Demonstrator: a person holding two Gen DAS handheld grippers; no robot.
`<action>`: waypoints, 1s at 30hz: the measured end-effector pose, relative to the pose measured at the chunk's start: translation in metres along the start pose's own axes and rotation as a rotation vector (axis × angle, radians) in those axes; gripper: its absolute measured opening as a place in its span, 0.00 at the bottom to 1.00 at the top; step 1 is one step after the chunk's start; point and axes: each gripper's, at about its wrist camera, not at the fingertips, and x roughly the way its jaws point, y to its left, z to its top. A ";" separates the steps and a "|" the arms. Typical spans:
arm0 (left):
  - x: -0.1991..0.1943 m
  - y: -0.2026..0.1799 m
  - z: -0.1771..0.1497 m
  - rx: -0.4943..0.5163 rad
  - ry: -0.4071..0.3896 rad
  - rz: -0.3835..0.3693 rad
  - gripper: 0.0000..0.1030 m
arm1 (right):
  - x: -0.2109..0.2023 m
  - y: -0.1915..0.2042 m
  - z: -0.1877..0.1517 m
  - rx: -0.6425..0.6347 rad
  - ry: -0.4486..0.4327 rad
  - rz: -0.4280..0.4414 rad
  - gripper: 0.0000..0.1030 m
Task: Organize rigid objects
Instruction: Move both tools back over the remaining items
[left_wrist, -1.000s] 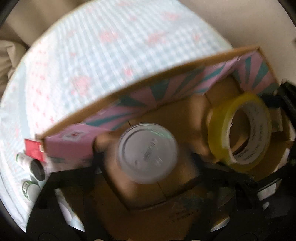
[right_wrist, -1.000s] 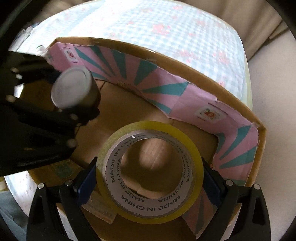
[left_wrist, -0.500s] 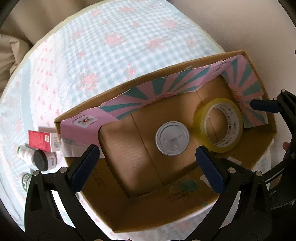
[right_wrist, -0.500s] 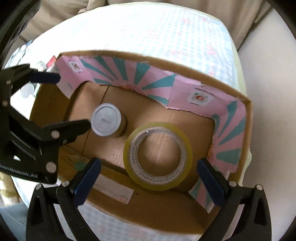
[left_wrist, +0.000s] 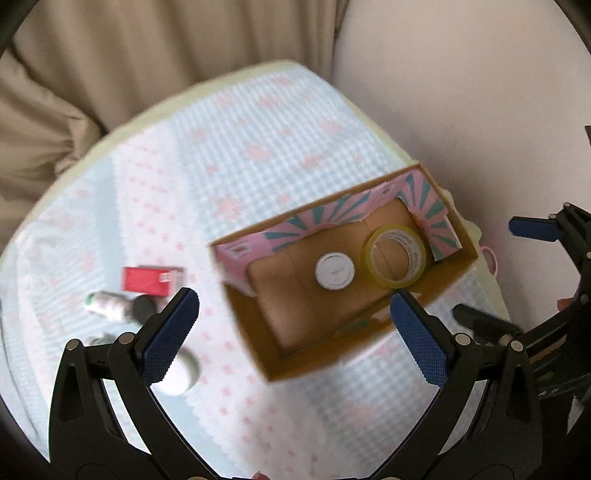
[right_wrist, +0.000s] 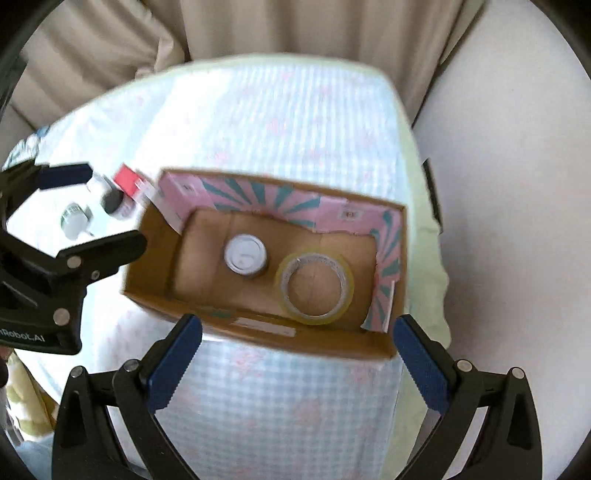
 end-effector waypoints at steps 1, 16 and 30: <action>-0.013 0.008 -0.006 -0.008 -0.017 0.004 1.00 | -0.012 0.006 -0.002 0.005 -0.018 -0.006 1.00; -0.149 0.178 -0.124 -0.117 -0.121 0.104 1.00 | -0.093 0.161 -0.025 0.141 -0.137 0.039 1.00; -0.085 0.321 -0.177 -0.097 -0.017 0.087 1.00 | -0.039 0.300 -0.017 0.233 -0.120 0.037 1.00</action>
